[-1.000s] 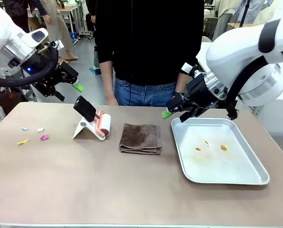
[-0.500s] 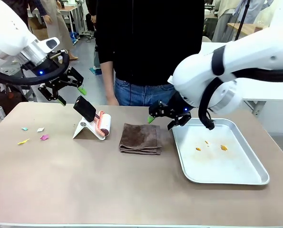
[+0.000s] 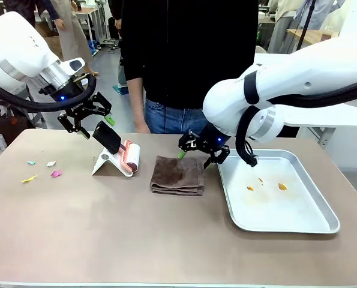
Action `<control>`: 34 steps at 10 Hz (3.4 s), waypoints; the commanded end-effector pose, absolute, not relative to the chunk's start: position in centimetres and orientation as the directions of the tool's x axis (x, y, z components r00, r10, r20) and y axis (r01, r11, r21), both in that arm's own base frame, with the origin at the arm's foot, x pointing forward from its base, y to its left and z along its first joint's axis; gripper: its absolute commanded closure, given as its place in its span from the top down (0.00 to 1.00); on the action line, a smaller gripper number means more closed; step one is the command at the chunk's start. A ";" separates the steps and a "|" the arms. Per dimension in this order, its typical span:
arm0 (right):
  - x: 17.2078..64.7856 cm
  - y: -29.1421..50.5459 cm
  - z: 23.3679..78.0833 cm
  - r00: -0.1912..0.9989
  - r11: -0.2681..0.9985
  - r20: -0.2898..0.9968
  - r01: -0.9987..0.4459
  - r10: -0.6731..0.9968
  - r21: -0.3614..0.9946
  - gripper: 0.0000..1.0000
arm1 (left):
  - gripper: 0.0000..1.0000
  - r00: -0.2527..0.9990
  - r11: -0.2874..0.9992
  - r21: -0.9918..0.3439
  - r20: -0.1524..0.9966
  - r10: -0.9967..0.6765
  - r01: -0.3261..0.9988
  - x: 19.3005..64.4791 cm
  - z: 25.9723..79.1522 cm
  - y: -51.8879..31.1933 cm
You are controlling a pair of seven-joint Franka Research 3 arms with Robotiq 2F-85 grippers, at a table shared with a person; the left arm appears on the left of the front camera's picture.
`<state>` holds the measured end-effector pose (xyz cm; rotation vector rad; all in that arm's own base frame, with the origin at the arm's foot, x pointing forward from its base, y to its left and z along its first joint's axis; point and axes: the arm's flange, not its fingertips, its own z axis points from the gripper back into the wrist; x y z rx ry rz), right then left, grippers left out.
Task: Clean the surface of the table.
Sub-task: Hold the Lint Roller with your left hand and the towel with your right hand.
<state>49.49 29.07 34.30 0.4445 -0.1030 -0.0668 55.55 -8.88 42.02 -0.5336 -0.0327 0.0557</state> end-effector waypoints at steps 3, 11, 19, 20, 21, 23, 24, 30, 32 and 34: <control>51.0 30.7 34.2 0.992 0.934 0.036 0.101 -0.121 0.343 1.00 | 1.00 0.999 0.846 -0.533 -0.004 0.039 -0.035 56.0 41.9 -9.2; 51.6 34.2 32.2 0.989 0.990 0.051 0.136 -0.138 0.043 1.00 | 1.00 1.000 0.846 -0.533 -0.014 0.020 -0.024 56.0 41.2 -8.0; 51.9 35.0 31.3 0.990 0.988 0.021 0.140 -0.139 -0.060 1.00 | 1.00 1.000 0.843 -0.538 0.001 -0.008 0.007 56.3 40.7 -7.9; 51.9 35.0 31.3 0.990 0.988 0.018 0.141 -0.140 -0.064 1.00 | 1.00 1.000 0.836 -0.549 0.007 -0.020 0.021 56.3 40.7 -8.1; 52.0 34.9 31.2 0.990 0.988 0.016 0.141 -0.141 -0.065 1.00 | 1.00 1.000 0.830 -0.557 0.018 -0.022 0.028 56.3 40.7 -8.2; 52.0 34.8 31.2 0.989 0.987 0.013 0.148 -0.148 -0.059 1.00 | 1.00 0.999 0.816 -0.575 0.041 -0.032 0.050 56.1 40.8 -8.5; 52.1 34.7 31.0 0.988 0.987 0.010 0.153 -0.153 -0.053 1.00 | 1.00 0.998 0.810 -0.585 0.053 -0.019 0.046 55.9 40.7 -8.6; 52.3 34.6 30.7 0.988 0.987 -0.018 0.150 -0.151 -0.050 1.00 | 1.00 0.986 0.793 -0.606 0.163 0.047 0.062 52.2 40.5 -8.8; 52.3 34.7 30.5 0.987 0.986 -0.014 0.158 -0.159 -0.046 1.00 | 1.00 0.988 0.797 -0.599 0.157 0.015 0.083 52.5 40.0 -9.4; 52.3 34.7 30.4 0.987 0.986 -0.019 0.159 -0.160 -0.048 1.00 | 1.00 0.988 0.792 -0.606 0.155 0.022 0.077 52.9 39.9 -9.4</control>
